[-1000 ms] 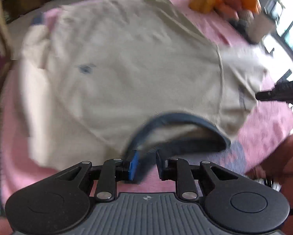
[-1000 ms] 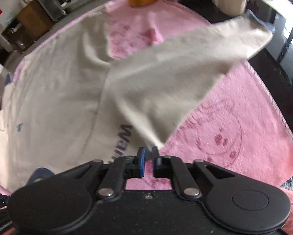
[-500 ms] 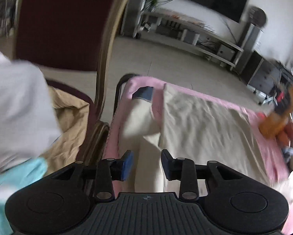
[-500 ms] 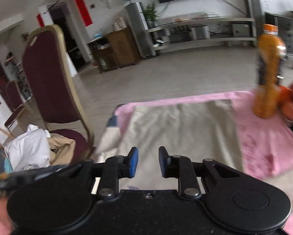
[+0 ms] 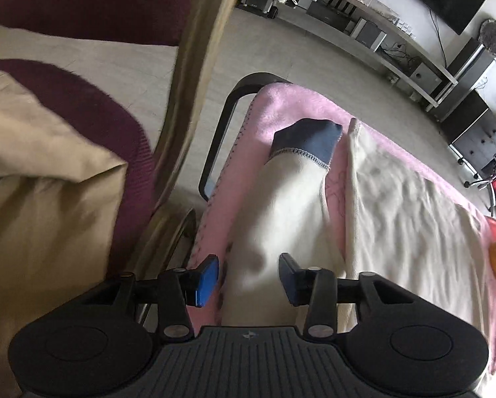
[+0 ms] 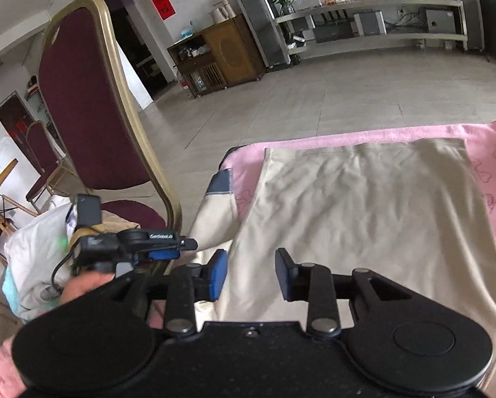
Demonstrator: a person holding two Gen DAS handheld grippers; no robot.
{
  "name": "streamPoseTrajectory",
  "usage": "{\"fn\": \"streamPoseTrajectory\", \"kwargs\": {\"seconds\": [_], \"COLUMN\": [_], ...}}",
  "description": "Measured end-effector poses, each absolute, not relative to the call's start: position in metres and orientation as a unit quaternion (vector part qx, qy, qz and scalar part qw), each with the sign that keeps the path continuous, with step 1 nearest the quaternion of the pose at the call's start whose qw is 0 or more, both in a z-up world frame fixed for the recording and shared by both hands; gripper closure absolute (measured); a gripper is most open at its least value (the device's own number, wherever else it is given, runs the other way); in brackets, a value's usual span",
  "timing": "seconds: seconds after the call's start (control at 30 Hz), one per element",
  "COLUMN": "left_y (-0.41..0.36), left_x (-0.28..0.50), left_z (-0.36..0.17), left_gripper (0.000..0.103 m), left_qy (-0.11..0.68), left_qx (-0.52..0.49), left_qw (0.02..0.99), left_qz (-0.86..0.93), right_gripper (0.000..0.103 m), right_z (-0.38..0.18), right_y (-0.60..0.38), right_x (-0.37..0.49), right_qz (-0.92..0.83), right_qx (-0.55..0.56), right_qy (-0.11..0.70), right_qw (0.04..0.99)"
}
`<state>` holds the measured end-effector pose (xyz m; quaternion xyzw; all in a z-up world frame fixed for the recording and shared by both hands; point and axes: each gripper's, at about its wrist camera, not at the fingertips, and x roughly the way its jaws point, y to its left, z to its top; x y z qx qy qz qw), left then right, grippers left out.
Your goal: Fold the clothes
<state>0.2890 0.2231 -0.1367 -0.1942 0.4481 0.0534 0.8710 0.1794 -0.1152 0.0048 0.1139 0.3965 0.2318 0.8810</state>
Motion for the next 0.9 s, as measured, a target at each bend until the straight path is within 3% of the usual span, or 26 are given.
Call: {"fn": "streamPoseTrajectory", "kwargs": {"seconds": [0.03, 0.07, 0.33, 0.47, 0.57, 0.67, 0.77, 0.9], "left_y": [0.22, 0.217, 0.158, 0.118, 0.067, 0.02, 0.015, 0.062], "left_x": [0.288, 0.287, 0.234, 0.191, 0.169, 0.153, 0.133, 0.133], "left_z": [-0.134, -0.132, -0.058, -0.025, -0.033, -0.064, -0.077, -0.064], "left_gripper": [0.092, 0.101, 0.102, 0.102, 0.101, 0.089, 0.086, 0.076], "left_qy": [0.443, 0.438, 0.351, 0.319, 0.336, 0.392, 0.427, 0.403], "left_qx": [-0.181, -0.168, -0.092, -0.093, -0.071, -0.012, -0.02, -0.126], "left_qw": [0.876, 0.882, 0.931, 0.937, 0.925, 0.903, 0.886, 0.896], "left_qz": [0.053, 0.052, -0.031, -0.108, -0.165, -0.174, -0.182, -0.141], "right_gripper": [0.072, 0.072, 0.071, 0.068, 0.064, 0.062, 0.061, 0.059], "right_z": [0.006, 0.006, 0.026, 0.041, 0.044, 0.033, 0.019, 0.003], "right_y": [-0.12, -0.124, -0.183, -0.214, -0.236, -0.253, -0.269, -0.289], "right_x": [0.176, 0.173, 0.14, 0.116, 0.102, 0.102, 0.106, 0.119], "right_qz": [0.23, 0.228, 0.206, 0.192, 0.18, 0.172, 0.169, 0.181], "right_qx": [0.114, 0.115, 0.162, 0.18, 0.193, 0.204, 0.219, 0.252], "right_qy": [0.394, 0.392, 0.381, 0.36, 0.351, 0.357, 0.366, 0.354], "right_qw": [0.882, 0.884, 0.887, 0.895, 0.898, 0.895, 0.889, 0.882]}}
